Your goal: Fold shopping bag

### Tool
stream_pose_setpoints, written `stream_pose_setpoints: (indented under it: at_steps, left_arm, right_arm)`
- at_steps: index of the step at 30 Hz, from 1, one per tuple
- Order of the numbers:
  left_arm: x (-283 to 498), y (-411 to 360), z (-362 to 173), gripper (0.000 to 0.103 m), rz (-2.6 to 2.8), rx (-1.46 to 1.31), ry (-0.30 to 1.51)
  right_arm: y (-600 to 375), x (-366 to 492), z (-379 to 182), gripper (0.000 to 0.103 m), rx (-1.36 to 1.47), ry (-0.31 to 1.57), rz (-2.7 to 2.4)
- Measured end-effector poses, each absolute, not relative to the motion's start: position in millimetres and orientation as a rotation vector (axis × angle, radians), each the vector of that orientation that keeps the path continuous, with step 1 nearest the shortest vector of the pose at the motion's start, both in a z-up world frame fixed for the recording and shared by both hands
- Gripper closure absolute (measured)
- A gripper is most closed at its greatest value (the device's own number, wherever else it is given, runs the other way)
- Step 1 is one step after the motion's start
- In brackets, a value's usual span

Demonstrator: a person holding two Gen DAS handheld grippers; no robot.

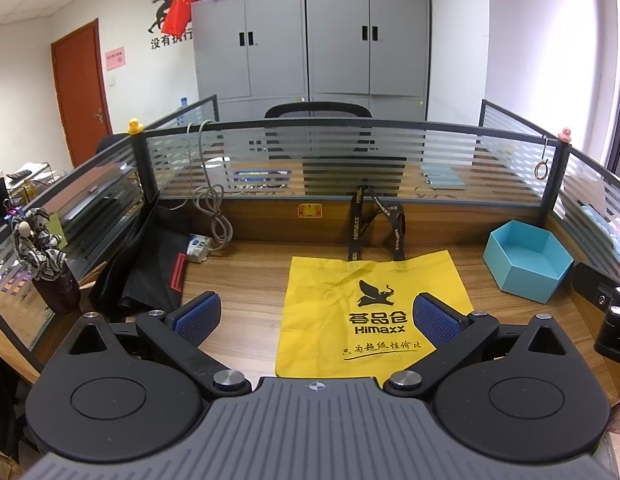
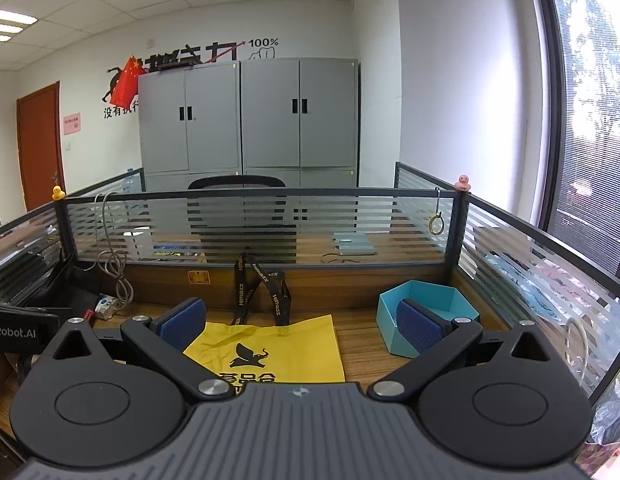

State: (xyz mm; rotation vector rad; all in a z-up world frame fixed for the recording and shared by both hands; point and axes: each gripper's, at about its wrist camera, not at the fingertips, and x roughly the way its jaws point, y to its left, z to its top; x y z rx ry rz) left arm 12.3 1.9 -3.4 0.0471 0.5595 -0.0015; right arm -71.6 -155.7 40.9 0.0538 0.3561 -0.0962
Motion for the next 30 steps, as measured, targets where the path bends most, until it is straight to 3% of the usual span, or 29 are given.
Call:
stream_pose_setpoints:
  at_steps: [18,30]
  left_arm:
    - [26,12,-5,0.000,-0.017,0.053,0.590]
    - [51,72,-37,0.000,-0.037,0.042,0.658]
  right_arm:
    - [-142,-63,45,0.000,0.055,0.370,-0.120]
    - [-122,-46,25,0.000,0.089,0.442,-0.224]
